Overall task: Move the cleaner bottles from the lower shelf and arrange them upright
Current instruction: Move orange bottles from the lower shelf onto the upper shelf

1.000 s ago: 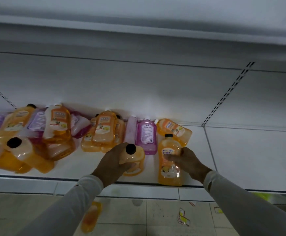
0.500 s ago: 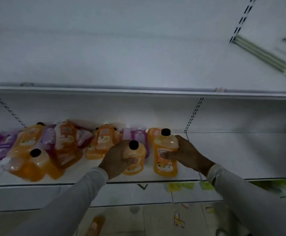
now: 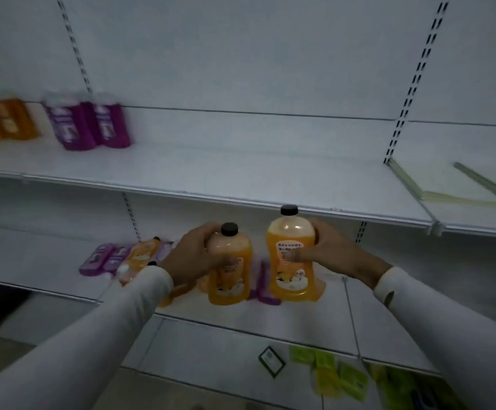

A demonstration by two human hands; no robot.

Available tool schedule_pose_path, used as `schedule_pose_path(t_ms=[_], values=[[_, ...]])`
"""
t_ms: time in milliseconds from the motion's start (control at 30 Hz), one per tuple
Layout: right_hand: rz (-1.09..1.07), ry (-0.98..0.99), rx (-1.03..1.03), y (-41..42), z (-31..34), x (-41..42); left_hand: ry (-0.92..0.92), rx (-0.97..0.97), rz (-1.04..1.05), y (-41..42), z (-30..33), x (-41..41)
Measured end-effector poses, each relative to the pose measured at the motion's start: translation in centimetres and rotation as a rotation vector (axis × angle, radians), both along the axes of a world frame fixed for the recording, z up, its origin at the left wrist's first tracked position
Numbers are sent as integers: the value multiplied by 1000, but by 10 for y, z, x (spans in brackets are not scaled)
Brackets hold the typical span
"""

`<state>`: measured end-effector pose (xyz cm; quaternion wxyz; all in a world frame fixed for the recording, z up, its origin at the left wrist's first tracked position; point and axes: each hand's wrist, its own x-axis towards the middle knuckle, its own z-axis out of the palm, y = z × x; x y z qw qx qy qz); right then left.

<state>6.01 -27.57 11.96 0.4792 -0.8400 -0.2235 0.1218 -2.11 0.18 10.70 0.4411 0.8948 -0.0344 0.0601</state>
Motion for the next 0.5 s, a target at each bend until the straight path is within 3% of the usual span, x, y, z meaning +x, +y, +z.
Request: schedule_pose_path(t_ms=[233, 500], values=[[105, -178, 41, 63, 102, -5, -152, -179, 85, 48, 93, -42], [269, -284, 61, 195, 166, -5, -290, -184, 253, 146, 153, -89]])
